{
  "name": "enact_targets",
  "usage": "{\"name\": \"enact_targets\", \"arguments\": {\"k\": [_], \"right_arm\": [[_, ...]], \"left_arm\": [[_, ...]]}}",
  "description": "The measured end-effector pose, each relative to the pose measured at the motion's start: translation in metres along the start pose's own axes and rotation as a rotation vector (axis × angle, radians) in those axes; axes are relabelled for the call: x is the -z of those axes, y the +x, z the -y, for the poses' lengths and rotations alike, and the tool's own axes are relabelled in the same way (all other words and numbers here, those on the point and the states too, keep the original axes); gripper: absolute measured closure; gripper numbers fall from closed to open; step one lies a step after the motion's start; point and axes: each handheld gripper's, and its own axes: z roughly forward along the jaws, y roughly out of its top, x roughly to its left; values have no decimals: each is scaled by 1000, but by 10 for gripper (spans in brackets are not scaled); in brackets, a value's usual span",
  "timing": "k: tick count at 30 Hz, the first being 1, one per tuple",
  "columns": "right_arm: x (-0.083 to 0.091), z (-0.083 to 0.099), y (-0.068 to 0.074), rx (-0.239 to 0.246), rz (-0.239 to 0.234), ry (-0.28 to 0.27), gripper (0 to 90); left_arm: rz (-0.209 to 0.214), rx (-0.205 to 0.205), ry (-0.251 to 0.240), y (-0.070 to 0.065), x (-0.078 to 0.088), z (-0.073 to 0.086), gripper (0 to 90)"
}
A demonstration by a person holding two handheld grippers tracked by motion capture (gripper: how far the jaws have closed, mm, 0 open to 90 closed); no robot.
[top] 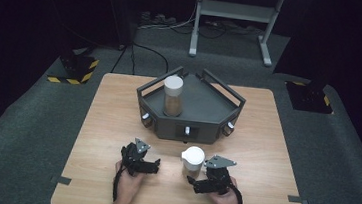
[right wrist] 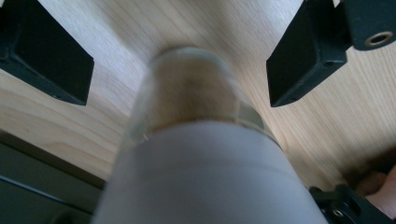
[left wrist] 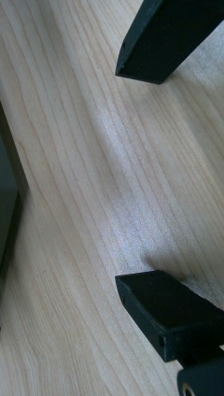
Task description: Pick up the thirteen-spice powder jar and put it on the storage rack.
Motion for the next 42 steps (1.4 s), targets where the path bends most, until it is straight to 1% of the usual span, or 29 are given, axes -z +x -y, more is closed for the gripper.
{"name": "enact_targets", "arguments": {"k": [8, 12, 17, 24, 29, 32, 42], "right_arm": [[-7, -8, 6, 27, -3, -25, 110], [-10, -10, 8, 24, 3, -34, 130], [-11, -10, 8, 17, 7, -47, 157], [-13, -9, 10, 34, 3, -60, 219], [-13, -9, 12, 40, 14, -66, 253], [-12, -7, 14, 42, 26, -73, 290], [-11, -5, 17, 55, 39, -81, 300]], "left_arm": [[-1, 0, 0, 0, 0, 0, 27], [-1, 0, 0, 0, 0, 0, 27], [-1, 0, 0, 0, 0, 0, 26], [-1, 0, 0, 0, 0, 0, 27], [-1, 0, 0, 0, 0, 0, 27], [-1, 0, 0, 0, 0, 0, 27], [-4, -1, -1, -1, 0, 0, 28]]}}
